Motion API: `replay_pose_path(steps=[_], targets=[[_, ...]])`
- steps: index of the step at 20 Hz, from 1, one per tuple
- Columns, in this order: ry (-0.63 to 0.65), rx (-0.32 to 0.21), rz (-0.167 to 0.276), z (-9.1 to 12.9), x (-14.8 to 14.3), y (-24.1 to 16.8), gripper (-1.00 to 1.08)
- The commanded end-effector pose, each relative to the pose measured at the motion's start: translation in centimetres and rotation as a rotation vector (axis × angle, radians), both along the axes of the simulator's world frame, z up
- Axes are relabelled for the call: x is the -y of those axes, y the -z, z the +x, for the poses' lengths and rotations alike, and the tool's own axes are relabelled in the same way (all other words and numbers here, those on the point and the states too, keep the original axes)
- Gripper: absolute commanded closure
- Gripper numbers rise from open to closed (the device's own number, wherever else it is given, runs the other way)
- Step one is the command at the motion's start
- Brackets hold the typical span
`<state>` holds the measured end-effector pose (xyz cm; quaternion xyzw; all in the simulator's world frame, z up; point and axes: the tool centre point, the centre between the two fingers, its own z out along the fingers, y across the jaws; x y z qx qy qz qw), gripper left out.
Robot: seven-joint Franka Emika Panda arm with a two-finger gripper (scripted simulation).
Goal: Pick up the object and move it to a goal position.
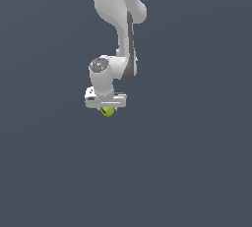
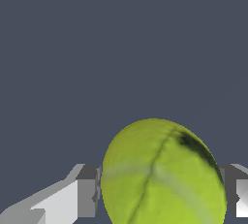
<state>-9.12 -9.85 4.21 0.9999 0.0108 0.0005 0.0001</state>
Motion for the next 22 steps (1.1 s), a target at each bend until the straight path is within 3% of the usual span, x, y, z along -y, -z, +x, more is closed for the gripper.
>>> replay_pose_path(steps=[1,11,22], targets=[[-0.001,-0.001,0.0,0.0,0.0,0.1,1.08],[0.025,0.044,-0.021,1.3,-0.4,-1.1,1.08],[0.109,0.193,-0.092,5.5,-1.7,-5.1,1.08]])
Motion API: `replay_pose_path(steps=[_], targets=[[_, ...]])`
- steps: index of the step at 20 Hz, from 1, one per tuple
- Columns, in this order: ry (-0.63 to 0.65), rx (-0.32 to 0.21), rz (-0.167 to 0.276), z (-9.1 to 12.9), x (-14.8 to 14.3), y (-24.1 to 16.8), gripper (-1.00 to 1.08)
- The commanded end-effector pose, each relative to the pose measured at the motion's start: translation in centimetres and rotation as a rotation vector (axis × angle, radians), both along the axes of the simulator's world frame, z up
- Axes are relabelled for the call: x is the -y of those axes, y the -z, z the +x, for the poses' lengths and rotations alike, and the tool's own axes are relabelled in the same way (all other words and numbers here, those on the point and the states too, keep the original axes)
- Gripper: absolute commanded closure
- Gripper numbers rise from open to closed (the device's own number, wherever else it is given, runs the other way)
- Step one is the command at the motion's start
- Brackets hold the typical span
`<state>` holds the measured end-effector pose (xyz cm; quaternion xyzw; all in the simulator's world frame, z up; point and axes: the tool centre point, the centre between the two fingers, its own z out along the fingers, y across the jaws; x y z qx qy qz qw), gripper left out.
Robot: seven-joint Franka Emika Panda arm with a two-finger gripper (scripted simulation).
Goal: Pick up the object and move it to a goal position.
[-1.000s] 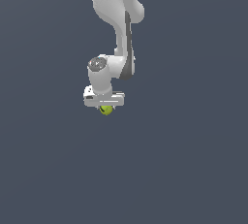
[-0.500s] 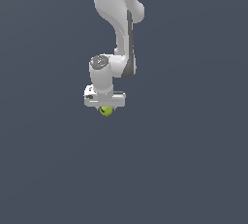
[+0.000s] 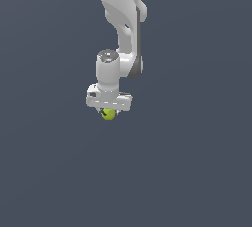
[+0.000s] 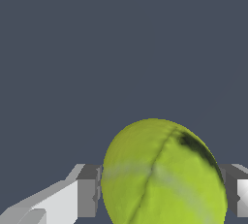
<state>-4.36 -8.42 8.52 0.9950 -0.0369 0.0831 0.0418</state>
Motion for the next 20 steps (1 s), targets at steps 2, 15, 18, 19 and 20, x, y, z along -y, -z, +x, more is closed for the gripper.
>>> replay_pose_path(steps=[2,15,18,19,20], targets=[[0.031,0.059,-0.027,1.5,-0.5,-1.7,1.08],[0.136,0.243,-0.12,5.8,-2.0,-7.5,1.08],[0.159,0.283,-0.14,6.6,-2.4,-8.8,1.08],[0.166,0.295,-0.147,6.8,-2.5,-9.3,1.08],[0.173,0.308,-0.154,7.1,-2.6,-9.7,1.08]])
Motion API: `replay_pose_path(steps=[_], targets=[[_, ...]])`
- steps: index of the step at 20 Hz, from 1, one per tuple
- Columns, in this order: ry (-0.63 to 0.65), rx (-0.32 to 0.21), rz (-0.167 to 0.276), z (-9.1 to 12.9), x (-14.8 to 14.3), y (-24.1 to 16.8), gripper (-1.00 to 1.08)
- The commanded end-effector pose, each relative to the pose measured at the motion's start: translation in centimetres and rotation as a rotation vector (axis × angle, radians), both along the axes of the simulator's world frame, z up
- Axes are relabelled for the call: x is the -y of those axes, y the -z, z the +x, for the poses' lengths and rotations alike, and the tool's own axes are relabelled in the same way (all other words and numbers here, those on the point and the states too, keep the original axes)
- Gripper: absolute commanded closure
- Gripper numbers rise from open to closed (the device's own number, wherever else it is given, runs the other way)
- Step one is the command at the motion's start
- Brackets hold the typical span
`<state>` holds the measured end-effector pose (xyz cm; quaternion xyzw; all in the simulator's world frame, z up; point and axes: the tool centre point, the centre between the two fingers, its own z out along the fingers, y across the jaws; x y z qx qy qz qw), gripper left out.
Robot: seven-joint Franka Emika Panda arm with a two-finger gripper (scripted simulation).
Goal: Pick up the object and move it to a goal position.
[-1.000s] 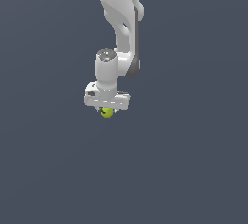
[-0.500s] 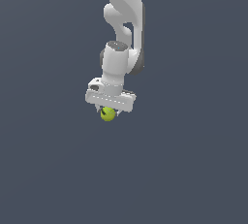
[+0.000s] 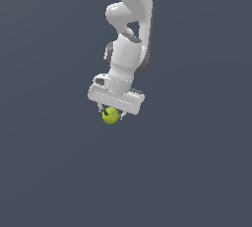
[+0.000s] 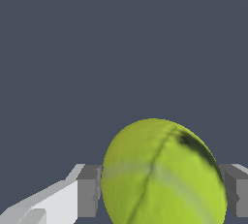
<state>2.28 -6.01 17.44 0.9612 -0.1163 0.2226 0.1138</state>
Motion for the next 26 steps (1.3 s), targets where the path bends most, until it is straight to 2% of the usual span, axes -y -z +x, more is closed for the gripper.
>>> replay_pose_path(steps=[1,17,26], targets=[[0.019,0.035,-0.016,0.7,-0.3,-1.2,1.08],[0.138,0.245,-0.126,3.9,-2.3,-8.8,1.08],[0.224,0.397,-0.205,5.3,-4.2,-14.5,1.08]])
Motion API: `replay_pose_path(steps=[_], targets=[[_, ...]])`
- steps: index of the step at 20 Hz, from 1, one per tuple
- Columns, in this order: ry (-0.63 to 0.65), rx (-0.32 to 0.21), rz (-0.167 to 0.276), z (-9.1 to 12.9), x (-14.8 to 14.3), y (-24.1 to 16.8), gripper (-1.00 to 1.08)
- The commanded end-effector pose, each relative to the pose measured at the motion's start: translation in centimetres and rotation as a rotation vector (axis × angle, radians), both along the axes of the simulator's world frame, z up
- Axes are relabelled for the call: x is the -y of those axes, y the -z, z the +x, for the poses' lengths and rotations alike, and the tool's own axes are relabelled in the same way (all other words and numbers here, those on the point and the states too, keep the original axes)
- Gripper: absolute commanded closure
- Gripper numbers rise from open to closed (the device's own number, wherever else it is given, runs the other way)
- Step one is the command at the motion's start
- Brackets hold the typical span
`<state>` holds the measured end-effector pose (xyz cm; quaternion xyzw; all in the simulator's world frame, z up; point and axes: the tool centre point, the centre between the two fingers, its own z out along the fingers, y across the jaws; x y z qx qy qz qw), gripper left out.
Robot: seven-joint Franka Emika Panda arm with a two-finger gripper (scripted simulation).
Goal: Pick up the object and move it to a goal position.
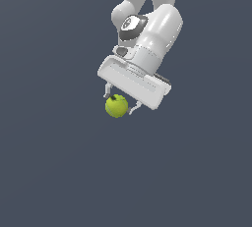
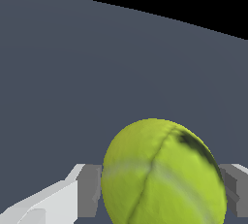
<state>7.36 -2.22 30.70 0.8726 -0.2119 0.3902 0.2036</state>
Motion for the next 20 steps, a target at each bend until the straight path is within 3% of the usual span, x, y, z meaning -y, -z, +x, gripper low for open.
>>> replay_pose_path(steps=[1,14,20], targets=[[0.027,0.052,-0.025,0.4,-0.7,-2.0,1.08],[0.204,0.347,-0.183,1.2,-5.4,-12.7,1.08],[0.278,0.456,-0.247,1.0,-7.5,-16.3,1.08]])
